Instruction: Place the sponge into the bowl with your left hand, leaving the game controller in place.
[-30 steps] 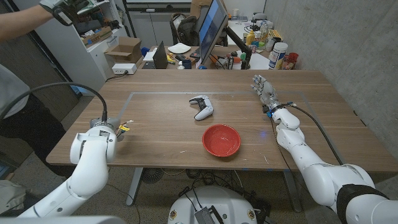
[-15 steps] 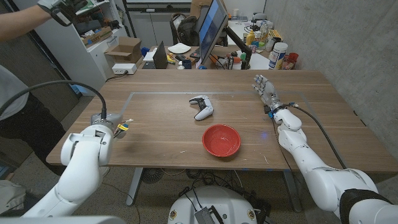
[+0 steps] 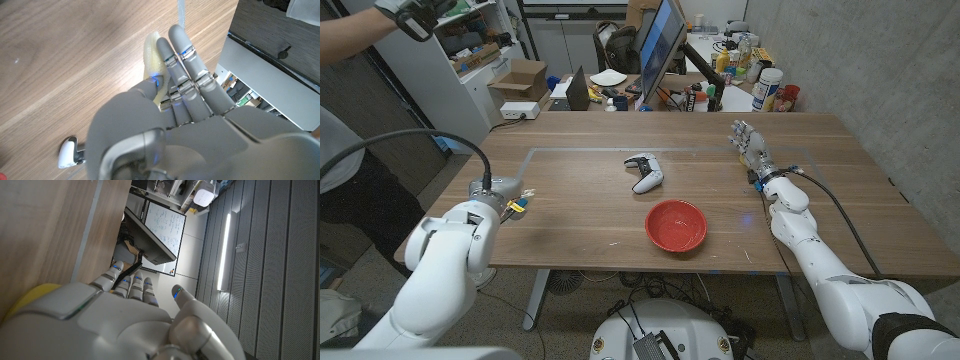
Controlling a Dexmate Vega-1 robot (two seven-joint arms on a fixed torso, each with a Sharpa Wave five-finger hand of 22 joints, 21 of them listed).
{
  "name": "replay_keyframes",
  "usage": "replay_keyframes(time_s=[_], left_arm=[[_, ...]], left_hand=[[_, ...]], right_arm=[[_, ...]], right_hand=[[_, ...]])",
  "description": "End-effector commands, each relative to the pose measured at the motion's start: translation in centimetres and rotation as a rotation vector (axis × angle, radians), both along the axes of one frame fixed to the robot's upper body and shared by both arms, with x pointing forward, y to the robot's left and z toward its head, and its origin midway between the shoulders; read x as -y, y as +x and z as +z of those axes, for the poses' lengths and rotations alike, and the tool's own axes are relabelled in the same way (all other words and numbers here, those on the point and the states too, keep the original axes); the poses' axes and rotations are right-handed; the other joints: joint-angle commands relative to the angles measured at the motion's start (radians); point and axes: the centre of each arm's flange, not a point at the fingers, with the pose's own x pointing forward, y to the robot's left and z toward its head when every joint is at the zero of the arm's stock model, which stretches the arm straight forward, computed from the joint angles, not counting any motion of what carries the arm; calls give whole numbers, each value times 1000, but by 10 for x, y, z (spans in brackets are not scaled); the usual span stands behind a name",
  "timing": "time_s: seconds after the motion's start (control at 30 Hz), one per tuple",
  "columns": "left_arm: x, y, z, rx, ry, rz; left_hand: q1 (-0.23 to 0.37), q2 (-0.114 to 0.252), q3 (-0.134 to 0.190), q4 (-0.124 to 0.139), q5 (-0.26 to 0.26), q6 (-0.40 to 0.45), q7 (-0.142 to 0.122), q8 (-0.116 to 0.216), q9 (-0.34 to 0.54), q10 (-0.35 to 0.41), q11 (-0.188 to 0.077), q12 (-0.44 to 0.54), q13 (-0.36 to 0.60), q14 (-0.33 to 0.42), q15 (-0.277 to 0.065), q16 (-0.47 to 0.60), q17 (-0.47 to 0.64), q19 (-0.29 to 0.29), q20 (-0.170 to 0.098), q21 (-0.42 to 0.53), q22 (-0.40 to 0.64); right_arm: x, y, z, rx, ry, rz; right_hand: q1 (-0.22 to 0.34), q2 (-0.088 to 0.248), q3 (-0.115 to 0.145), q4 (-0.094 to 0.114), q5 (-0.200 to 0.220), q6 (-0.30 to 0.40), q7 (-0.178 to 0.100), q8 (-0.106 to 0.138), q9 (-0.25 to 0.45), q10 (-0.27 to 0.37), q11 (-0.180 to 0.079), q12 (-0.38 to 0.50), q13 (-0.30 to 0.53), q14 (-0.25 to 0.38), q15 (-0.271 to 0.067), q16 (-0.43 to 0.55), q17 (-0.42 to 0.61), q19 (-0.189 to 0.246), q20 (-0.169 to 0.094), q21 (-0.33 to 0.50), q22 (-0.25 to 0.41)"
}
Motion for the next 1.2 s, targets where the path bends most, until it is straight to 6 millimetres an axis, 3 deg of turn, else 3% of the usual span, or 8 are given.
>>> replay_keyframes(time_s=[0.03, 0.47, 0.8, 0.9, 0.93, 0.97, 1.2], left_arm=[[-2, -4, 6, 77, 8, -83], [-2, 9, 14, 119, 29, -206], [16, 27, 26, 122, 82, -318], [20, 28, 28, 126, 93, -348], [21, 28, 28, 126, 89, -358], [24, 28, 29, 127, 98, -370], [35, 23, 31, 150, 137, -438]], left_hand=[[23, 33, 55, 61, 4, 83, 73, -2, 5, 70, -71, -3, 3, 4, -2, -3, 4, -6, -1, 7, 1], [19, 31, 53, 65, 4, 87, 63, -13, 5, 72, -80, -10, 3, 4, 0, -7, 5, -20, 3, 15, 0], [15, 30, 51, 68, 5, 88, 55, -19, 6, 72, -83, -15, 3, 2, -1, -11, 5, -36, 6, 19, 0], [15, 30, 51, 68, 5, 90, 53, -20, 7, 74, -84, -15, 3, 2, -1, -12, 5, -37, 6, 21, 0], [15, 30, 50, 68, 5, 92, 52, -22, 7, 75, -98, -17, 3, 4, -2, -11, 6, -39, 6, 24, 0], [15, 29, 49, 68, 6, 93, 52, -24, 7, 76, -88, -18, 3, 3, -2, -12, 6, -40, 6, 26, 0], [11, 28, 47, 71, 6, 95, 46, -28, 7, 75, -92, -22, 3, 2, 1, -14, 7, -47, 7, 29, -1]], right_arm=[[-2, -7, 1, 11, -11, -1], [-11, -13, 4, 30, -35, 2], [-13, -18, 7, 48, -55, -4], [-11, -19, 6, 50, -49, -2], [-11, -19, 6, 49, -50, -2], [-10, -19, 6, 50, -47, -7], [-7, -19, 5, 50, -42, -10]], right_hand=[[-12, 46, 4, -1, 7, 10, 2, 2, 4, 10, -1, -1, 5, 8, -12, -1, -1, 7, -66, 6, 3], [-12, 46, 6, -2, 7, 10, 1, 2, 4, 11, -2, -1, 5, 8, -11, -2, -1, 7, -66, 5, 3], [-12, 46, 6, -2, 7, 11, 1, 2, 4, 11, -2, -1, 5, 9, -11, -2, -1, 7, -66, 5, 3], [-11, 46, 7, -3, 8, 11, 1, 2, 4, 11, -1, -1, 5, 8, -11, -2, -1, 7, -66, 5, 3], [-12, 46, 7, -3, 8, 11, 1, 2, 4, 11, -2, -1, 5, 8, -11, -2, -1, 7, -67, 5, 3], [-11, 46, 7, -3, 8, 11, 2, 2, 4, 11, -2, -1, 5, 9, -11, -2, -1, 7, -67, 5, 3], [-11, 46, 7, -3, 8, 12, 2, 2, 4, 11, -1, -1, 5, 9, -10, -2, -1, 7, -66, 5, 3]])
